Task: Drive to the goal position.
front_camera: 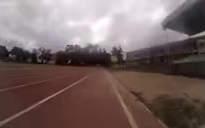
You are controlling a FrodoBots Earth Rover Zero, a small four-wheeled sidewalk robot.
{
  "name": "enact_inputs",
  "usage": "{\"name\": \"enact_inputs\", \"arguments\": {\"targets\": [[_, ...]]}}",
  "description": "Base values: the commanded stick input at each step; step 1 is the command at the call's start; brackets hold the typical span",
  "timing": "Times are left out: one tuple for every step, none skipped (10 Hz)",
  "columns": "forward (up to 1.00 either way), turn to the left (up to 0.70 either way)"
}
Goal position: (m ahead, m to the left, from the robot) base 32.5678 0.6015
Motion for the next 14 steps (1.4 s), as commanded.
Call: {"name": "enact_inputs", "arguments": {"targets": [[0.70, 0.00], [0.70, 0.00], [0.70, 0.00], [0.70, 0.00], [0.70, 0.00], [0.70, 0.00], [0.70, 0.00], [0.70, 0.00], [0.70, 0.00], [0.70, 0.00], [0.70, 0.00], [0.70, 0.00], [0.70, 0.00], [0.70, 0.00]]}}
